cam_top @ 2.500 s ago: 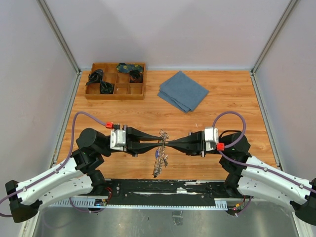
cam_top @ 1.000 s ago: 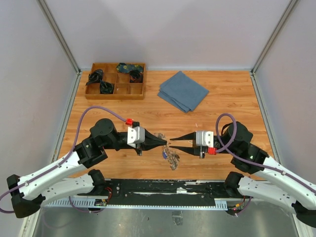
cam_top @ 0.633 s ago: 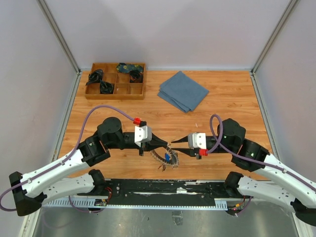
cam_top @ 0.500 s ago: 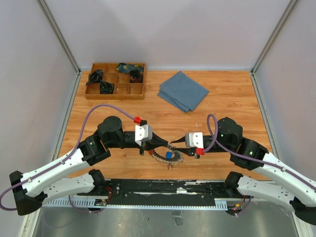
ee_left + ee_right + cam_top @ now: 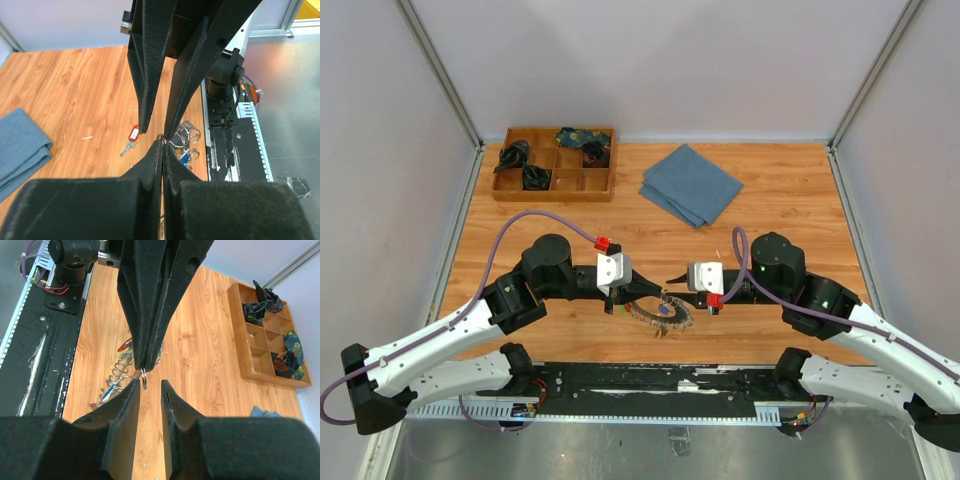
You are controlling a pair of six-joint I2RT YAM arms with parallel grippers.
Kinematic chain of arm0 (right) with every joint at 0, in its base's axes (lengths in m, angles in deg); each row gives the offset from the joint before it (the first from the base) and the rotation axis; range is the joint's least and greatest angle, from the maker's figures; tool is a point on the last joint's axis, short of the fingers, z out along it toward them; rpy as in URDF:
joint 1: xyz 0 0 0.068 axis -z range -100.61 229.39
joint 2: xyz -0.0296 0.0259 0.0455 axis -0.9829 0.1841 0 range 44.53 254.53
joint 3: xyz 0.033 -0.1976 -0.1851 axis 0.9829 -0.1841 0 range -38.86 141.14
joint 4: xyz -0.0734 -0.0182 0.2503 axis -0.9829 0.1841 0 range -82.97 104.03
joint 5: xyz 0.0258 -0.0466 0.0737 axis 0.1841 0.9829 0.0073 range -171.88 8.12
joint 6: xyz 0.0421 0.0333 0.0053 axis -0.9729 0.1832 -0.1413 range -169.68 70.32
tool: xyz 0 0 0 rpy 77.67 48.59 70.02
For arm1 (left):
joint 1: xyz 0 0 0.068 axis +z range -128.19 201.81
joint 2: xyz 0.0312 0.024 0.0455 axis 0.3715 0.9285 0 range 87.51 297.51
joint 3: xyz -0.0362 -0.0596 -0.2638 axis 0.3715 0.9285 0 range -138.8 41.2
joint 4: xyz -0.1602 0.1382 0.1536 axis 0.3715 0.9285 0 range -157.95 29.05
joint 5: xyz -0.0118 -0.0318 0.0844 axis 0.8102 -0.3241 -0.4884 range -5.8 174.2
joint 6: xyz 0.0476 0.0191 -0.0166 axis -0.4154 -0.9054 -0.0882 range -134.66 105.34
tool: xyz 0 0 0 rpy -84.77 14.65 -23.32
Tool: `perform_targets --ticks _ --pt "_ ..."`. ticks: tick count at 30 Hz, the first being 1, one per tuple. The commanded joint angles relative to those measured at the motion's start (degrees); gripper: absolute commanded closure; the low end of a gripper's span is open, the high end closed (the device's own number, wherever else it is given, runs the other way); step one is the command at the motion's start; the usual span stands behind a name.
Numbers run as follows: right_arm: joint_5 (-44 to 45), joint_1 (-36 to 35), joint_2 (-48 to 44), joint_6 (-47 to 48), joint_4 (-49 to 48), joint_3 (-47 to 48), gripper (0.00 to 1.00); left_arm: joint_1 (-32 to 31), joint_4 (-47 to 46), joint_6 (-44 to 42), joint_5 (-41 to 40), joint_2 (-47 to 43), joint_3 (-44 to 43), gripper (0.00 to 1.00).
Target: Put the keys on the keyring
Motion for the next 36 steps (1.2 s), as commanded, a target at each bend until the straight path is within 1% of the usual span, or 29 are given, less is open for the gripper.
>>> perform_targets --ticks 1,14,25,27,30,31,34,36 --pt "1.6 -0.5 -0.5 2.1 2.3 2.9 0.76 0.2 -2.1 -0.5 1.4 -0.4 -2.6 0.99" --pt "0.0 -0.5 2.1 2.1 4.0 3.7 0.77 0.2 -1.9 -1.0 2.0 -0.1 -2.6 0.99" --pt "-2.3 -0.6 3.2 1.2 3.9 4.5 0.81 0.2 -1.1 -1.2 2.4 0.7 -2.7 0.99" --pt "-2.8 -0.6 3.2 1.2 4.0 4.6 0.85 0.2 -1.0 -1.2 2.4 0.8 -2.7 0.99" --pt "-3.9 -0.6 3.4 0.9 4.2 4.6 0.97 0.2 -1.0 -1.2 2.6 0.9 -2.7 0.99" --pt "-4.0 -0.7 3.4 0.7 4.5 4.7 0.99 0.2 -1.1 -1.2 2.4 0.9 -2.5 0.99" --pt "-3.1 -0.7 4.2 -0.2 8.6 6.5 1.00 0.2 -2.6 -0.3 1.2 0.5 -1.4 0.99" --pt "-1.9 -0.7 5.2 -1.0 12.7 8.8 1.00 0.2 -5.0 1.1 -0.1 -0.6 0.5 0.93"
